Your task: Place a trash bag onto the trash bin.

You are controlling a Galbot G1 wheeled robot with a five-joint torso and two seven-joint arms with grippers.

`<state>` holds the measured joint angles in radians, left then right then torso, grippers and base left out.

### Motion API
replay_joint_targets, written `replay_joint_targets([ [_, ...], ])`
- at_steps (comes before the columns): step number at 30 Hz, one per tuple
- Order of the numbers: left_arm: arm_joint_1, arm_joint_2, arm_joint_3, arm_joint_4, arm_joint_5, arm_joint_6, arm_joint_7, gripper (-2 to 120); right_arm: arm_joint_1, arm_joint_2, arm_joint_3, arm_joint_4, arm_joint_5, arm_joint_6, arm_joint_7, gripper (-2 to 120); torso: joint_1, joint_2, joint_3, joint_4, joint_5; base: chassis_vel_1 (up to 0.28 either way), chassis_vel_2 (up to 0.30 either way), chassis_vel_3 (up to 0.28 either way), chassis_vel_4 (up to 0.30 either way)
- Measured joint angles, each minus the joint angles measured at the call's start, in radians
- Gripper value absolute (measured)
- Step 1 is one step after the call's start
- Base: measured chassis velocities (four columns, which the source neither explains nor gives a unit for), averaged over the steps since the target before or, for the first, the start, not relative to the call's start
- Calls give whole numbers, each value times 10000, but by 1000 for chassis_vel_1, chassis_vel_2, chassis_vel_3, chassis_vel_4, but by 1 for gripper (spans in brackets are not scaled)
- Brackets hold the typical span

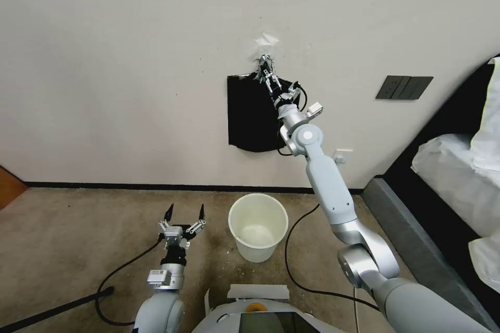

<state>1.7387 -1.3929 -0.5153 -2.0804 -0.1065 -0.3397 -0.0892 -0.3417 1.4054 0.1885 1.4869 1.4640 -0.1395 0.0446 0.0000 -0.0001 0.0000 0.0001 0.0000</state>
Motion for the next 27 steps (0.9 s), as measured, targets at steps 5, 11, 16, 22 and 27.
replay_joint_targets([
  [5,-13,19,-3,-46,-32,-2,0,100,67,19,-1,-86,-9,12,-21,52,0,0,0,-1,0,0,0,0,0],
  [11,14,32,-5,-51,-43,-13,13,100,98,34,-5,-121,17,61,-6,31,0,0,0,-1,0,0,0,0,0],
  [16,15,45,-13,-82,-65,-19,21,100,163,69,-7,-279,15,101,-2,11,0,1,0,0,0,0,0,0,0],
  [22,29,48,-33,-105,-88,-19,23,100,164,67,-4,-329,-40,138,-2,0,0,0,0,0,0,0,0,0,0],
  [27,35,30,-26,-107,-88,-20,30,100,59,-28,-157,-333,-566,450,-12,0,0,0,0,0,0,0,0,0,0],
])
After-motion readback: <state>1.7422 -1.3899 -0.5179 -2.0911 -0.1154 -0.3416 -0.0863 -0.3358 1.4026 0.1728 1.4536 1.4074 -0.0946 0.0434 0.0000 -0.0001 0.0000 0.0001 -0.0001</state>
